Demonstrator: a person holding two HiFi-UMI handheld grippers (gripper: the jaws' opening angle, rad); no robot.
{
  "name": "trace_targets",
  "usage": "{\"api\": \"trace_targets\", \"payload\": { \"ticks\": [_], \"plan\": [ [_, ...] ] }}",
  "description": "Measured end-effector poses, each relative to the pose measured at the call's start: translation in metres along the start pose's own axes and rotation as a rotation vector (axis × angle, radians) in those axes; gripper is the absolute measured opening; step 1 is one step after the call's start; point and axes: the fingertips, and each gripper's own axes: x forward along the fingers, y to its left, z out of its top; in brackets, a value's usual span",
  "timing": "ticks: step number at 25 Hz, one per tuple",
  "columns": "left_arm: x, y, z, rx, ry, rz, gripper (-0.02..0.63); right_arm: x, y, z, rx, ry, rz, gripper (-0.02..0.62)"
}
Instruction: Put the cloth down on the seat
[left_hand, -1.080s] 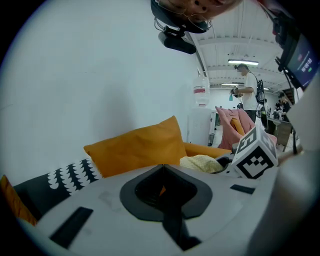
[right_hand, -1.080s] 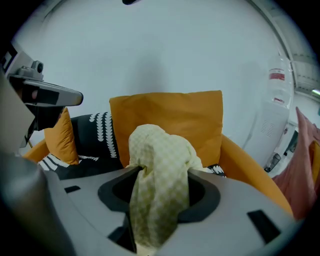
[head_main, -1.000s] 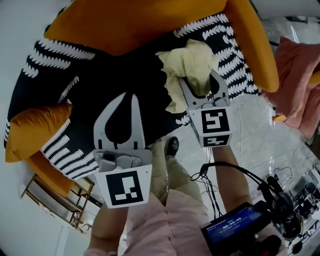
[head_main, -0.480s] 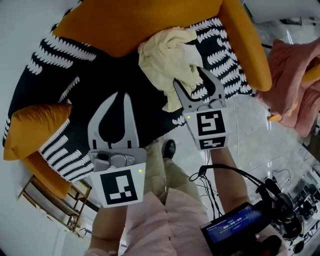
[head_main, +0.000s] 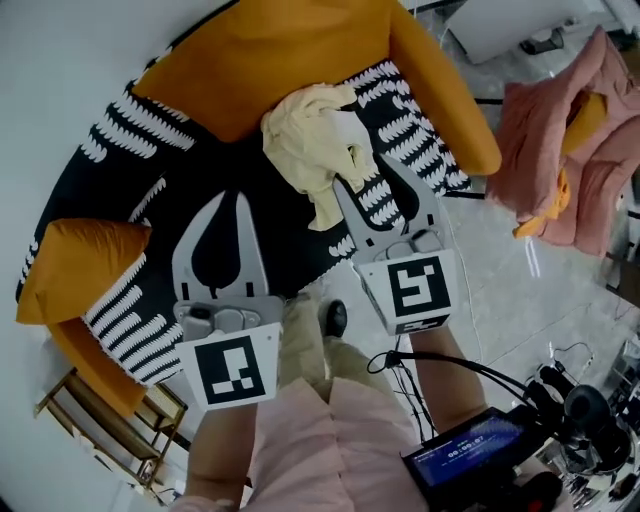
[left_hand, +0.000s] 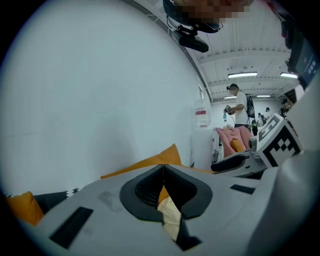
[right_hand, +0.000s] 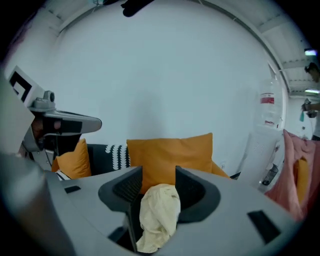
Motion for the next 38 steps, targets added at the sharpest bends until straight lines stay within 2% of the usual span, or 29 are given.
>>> {"api": "trace_targets", "payload": {
  "ticks": [5, 8, 11, 16, 23, 38],
  "plan": [
    [-0.035, -0.036, 0.053, 0.006, -0.091, -0.028, 0.011, -0.077, -0.001, 0.065, -0.005, -0.199, -0.035, 0.145],
    [-0.062, -0.057, 0.089, 0.0, -0.144, -0.05, 0.011, -0.126, 0.001, 0.091, -0.017, -0.254, -0.066, 0.077],
    [-0.091, -0.077, 0.125, 0.033, -0.208, -0.064, 0.011, -0.174, 0.0, 0.113, -0.027, -0.317, -0.105, 0.006],
    [-0.137, -0.116, 0.169, 0.082, -0.293, -0.079, 0.011, -0.237, -0.009, 0.128, -0.022, -0.371, -0.151, 0.0],
    [-0.171, -0.142, 0.189, 0.114, -0.339, -0.085, 0.011, -0.285, -0.004, 0.144, -0.078, -0.46, -0.174, 0.0],
    [-0.199, -0.146, 0.202, 0.133, -0.398, -0.079, 0.011, -0.311, 0.014, 0.154, -0.085, -0.516, -0.167, 0.0]
  ]
}}
